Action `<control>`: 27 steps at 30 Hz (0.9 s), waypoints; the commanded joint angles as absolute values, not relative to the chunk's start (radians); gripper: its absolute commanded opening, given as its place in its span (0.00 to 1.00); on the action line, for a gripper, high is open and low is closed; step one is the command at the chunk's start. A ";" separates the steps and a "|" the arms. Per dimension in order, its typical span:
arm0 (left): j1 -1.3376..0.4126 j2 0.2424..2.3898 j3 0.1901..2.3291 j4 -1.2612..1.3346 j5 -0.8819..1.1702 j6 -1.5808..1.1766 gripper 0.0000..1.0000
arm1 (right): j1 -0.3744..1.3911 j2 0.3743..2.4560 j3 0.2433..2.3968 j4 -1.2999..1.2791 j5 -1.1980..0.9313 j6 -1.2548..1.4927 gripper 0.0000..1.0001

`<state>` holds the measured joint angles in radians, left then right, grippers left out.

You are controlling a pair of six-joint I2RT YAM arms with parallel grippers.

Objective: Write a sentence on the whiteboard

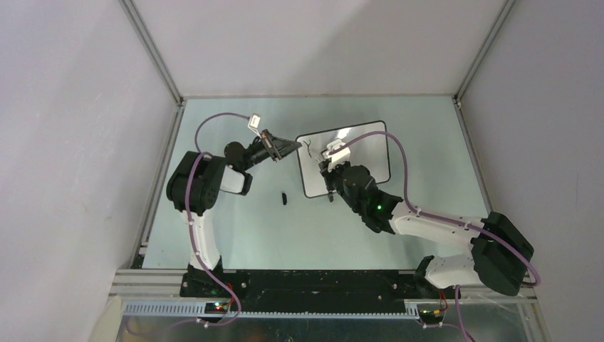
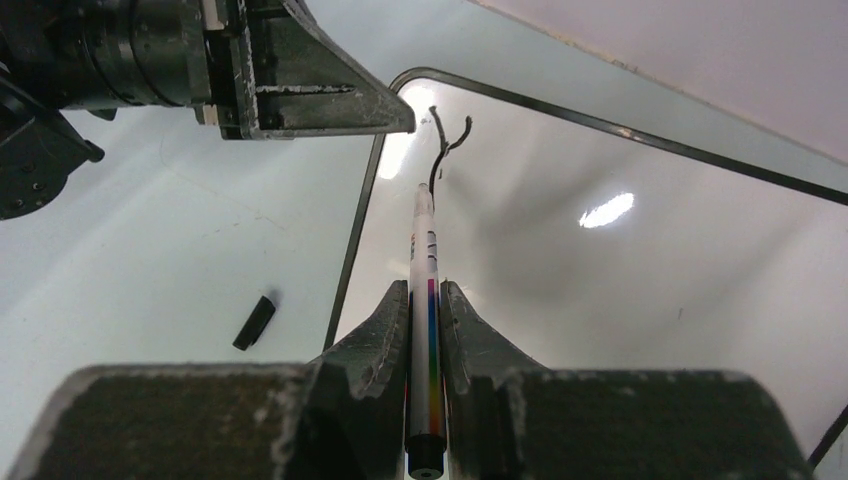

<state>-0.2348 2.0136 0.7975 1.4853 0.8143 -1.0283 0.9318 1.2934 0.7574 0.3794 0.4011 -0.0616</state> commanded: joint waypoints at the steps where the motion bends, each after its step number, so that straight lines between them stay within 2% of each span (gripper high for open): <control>1: -0.248 1.975 0.785 1.529 0.789 -1.036 0.00 | 0.962 1.310 0.749 0.468 0.462 -0.086 0.00; 7: -0.249 1.984 0.782 1.530 0.772 -1.036 0.00 | 0.969 1.310 0.711 0.535 0.506 -0.116 0.00; 18: -0.250 1.980 0.795 1.529 0.782 -1.049 0.00 | 0.970 1.224 0.710 0.505 0.454 -0.068 0.00; 23: -0.251 1.969 0.786 1.529 0.787 -1.046 0.00 | 0.972 1.281 0.738 0.525 0.559 -0.032 0.00; 27: -0.251 1.973 0.793 1.529 0.791 -1.057 0.00 | 0.980 1.347 0.815 0.442 0.556 -0.008 0.02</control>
<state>-0.2401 2.0136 0.7837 1.4872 0.7887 -1.0302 0.9668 1.2930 0.7242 0.4736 0.5129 -0.0498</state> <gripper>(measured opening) 0.034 0.173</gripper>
